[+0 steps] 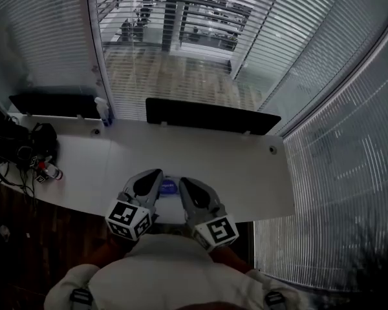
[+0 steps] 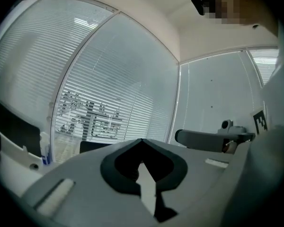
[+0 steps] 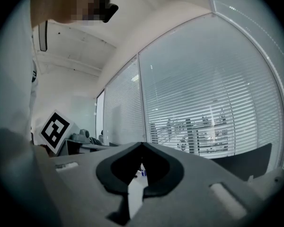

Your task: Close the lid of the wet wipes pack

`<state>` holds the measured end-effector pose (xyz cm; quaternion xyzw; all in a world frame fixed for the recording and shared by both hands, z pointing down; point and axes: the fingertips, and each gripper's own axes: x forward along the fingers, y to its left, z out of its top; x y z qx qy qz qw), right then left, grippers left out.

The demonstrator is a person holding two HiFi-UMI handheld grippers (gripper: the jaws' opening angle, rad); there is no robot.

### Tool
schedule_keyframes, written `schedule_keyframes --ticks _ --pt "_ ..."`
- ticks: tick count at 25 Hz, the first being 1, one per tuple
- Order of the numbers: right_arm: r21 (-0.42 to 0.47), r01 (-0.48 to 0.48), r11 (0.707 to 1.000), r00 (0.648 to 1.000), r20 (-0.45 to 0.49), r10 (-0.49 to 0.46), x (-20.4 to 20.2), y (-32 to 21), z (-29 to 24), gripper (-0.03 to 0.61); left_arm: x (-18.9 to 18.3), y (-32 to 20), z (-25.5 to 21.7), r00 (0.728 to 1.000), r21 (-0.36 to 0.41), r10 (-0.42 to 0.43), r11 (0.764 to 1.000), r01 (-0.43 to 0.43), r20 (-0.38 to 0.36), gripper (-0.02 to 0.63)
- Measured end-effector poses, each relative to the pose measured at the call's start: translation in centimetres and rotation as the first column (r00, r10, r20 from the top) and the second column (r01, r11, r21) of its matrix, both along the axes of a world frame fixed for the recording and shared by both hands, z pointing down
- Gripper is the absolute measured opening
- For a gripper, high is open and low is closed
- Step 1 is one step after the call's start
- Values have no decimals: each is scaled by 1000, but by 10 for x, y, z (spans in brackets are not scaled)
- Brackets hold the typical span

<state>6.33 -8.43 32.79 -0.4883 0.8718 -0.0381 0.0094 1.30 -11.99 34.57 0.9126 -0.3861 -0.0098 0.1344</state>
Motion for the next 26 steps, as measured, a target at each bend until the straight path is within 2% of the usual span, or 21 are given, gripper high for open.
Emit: schedule_keyframes --ticks 10,21,26 --pt "33 -4 999 999 38 2 -3 -1 -11 0 -9 8 7 1000 -23 -4 1000 4 8 2" --pt "4 -4 1000 999 46 4 -6 1 -12 0 -11 12 4 1000 -31 1 1000 -1 10 2" --pt "24 3 1000 1000 17 -3 -4 3 -7 0 -10 14 7 1000 -32 3 999 -3 12 2"
